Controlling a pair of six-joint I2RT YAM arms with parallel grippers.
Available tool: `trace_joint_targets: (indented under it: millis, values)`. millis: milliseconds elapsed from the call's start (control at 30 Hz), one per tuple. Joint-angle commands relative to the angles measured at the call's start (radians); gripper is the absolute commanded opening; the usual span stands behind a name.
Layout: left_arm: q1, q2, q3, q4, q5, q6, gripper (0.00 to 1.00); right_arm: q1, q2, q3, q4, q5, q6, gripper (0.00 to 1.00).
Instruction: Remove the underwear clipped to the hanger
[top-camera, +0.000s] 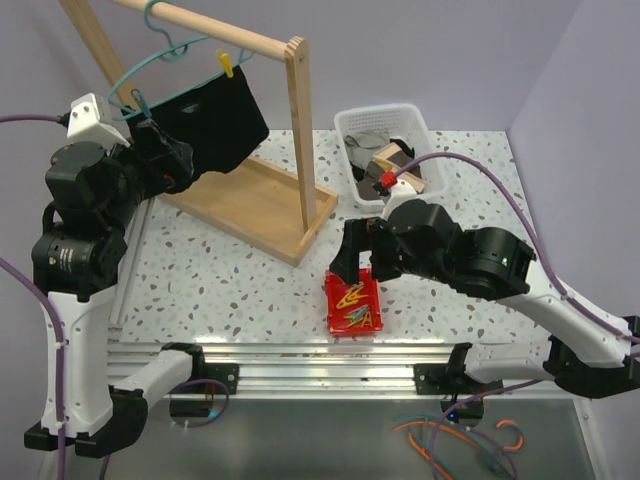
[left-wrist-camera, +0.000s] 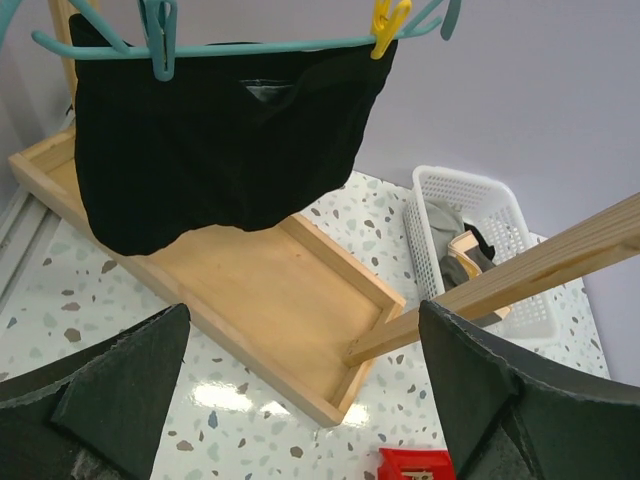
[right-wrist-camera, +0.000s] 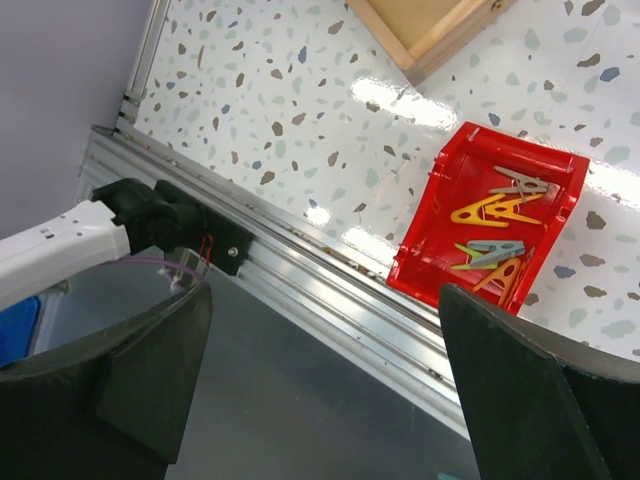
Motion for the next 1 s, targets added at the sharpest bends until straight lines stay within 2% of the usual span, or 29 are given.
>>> trace_joint_targets:
  millis: [0, 67, 233, 367, 500, 667, 833, 967]
  values:
    - [-0.016, -0.01, 0.012, 0.033, -0.017, 0.013, 1.0, -0.001, -0.001, -0.011, -0.003, 0.011, -0.008, 0.99]
    - [-0.03, 0.005, 0.02, 0.027, -0.039, -0.007, 1.0, -0.001, -0.007, -0.018, 0.006, 0.007, -0.014, 0.99]
    - [-0.032, 0.005, 0.033, 0.074, -0.112, 0.109, 1.0, -0.001, -0.014, -0.023, 0.021, -0.008, -0.029, 0.99]
    - [-0.03, 0.039, 0.107, 0.082, -0.362, 0.188, 1.0, 0.0, -0.012, -0.037, 0.026, -0.024, -0.034, 0.99]
    - [-0.03, 0.112, 0.161, 0.12, -0.554, 0.261, 1.0, -0.001, 0.003, -0.066, 0.037, -0.057, -0.054, 0.99]
    - [-0.024, 0.234, 0.236, 0.154, -0.625, 0.338, 1.0, -0.001, 0.058, -0.074, 0.044, -0.105, -0.084, 0.99]
    - [0.013, 0.306, 0.266, 0.228, -0.617, 0.401, 1.0, -0.001, 0.077, -0.092, 0.066, -0.146, -0.1, 0.99]
    - [0.019, 0.369, 0.323, 0.257, -0.562, 0.34, 1.0, 0.0, 0.088, -0.106, 0.074, -0.179, -0.106, 0.99]
